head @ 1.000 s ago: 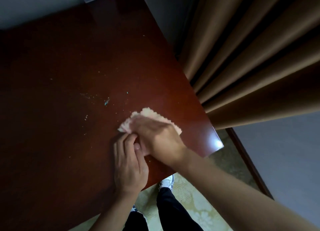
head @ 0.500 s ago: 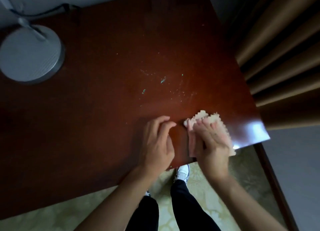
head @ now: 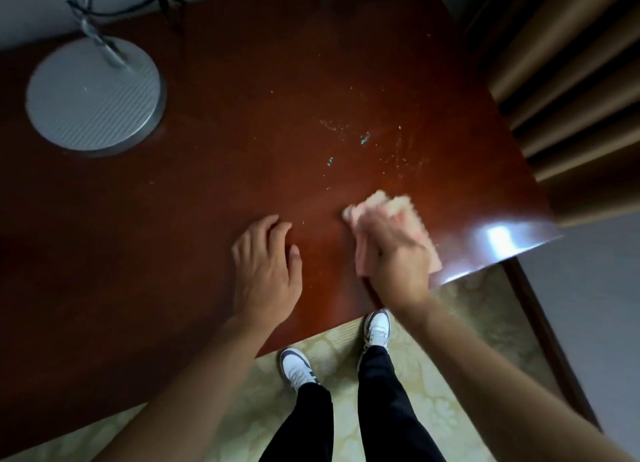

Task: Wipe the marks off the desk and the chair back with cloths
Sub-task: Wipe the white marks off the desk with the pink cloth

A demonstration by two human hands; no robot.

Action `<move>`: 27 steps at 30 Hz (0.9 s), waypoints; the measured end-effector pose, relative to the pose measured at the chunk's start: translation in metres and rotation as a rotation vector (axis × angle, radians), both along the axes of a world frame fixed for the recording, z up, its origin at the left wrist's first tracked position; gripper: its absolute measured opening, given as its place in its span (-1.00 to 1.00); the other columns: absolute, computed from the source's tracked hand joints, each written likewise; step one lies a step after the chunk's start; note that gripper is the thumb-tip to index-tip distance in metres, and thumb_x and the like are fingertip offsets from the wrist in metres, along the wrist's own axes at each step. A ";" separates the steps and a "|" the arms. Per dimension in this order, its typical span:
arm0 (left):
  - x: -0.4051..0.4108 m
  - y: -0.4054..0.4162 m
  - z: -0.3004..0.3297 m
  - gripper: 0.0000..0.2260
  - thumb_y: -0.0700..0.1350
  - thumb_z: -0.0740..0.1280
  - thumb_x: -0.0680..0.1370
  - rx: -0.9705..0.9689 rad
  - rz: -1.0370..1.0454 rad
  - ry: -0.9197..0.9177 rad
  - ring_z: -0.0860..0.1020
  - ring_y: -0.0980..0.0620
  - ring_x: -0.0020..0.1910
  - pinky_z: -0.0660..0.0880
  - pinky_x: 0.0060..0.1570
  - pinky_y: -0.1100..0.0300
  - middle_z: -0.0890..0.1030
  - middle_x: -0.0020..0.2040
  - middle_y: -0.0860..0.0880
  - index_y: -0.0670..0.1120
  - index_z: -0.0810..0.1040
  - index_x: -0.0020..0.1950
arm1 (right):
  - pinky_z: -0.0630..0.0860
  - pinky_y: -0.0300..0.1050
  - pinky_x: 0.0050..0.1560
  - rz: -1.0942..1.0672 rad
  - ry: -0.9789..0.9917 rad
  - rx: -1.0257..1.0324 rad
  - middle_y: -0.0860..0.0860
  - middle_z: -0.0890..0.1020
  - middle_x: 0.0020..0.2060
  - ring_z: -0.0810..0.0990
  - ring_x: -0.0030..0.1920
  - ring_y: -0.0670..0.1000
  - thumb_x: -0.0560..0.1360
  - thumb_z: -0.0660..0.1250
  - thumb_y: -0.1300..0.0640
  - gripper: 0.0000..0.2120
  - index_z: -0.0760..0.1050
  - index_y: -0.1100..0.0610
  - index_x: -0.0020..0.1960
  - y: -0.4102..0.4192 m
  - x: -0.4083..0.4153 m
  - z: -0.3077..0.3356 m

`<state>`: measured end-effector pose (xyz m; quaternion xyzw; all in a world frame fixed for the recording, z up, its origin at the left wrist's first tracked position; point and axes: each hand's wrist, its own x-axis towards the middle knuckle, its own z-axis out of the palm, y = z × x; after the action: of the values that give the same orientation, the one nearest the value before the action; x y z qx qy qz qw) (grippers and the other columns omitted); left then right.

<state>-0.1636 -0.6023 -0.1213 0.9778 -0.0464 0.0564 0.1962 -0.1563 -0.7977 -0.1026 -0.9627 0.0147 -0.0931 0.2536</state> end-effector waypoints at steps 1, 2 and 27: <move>0.000 0.001 -0.002 -0.70 -0.09 0.25 0.54 0.011 -0.016 -0.007 0.46 -0.16 0.25 0.32 0.22 -0.07 0.51 0.26 -0.15 -0.16 0.53 0.22 | 0.65 -0.03 -0.16 0.104 -0.036 -0.043 0.09 0.70 0.03 0.69 0.02 0.08 0.46 0.36 0.34 -0.78 0.66 0.14 0.04 -0.002 -0.009 0.001; -0.001 0.002 -0.002 -0.70 -0.08 0.25 0.53 0.014 -0.021 -0.005 0.46 -0.16 0.25 0.31 0.22 -0.07 0.51 0.27 -0.15 -0.16 0.54 0.22 | 0.65 -0.04 -0.25 0.177 -0.054 -0.094 0.10 0.71 0.01 0.71 -0.04 0.06 0.49 0.31 0.25 -0.80 0.67 0.13 0.03 -0.013 -0.010 0.004; 0.002 0.002 0.001 -0.63 -0.06 0.12 0.65 -0.332 0.098 -0.057 0.47 -0.17 0.31 0.40 0.34 -0.05 0.51 0.31 -0.21 -0.23 0.50 0.33 | 0.45 -0.05 0.34 0.181 -0.093 0.061 0.03 0.65 0.17 0.59 0.24 0.00 0.51 0.35 0.26 -0.72 0.62 0.16 0.21 0.092 -0.035 -0.020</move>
<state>-0.1612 -0.6007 -0.1199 0.9312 0.0060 0.1004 0.3505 -0.1911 -0.7059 -0.1224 -0.9465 -0.0815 -0.1141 0.2906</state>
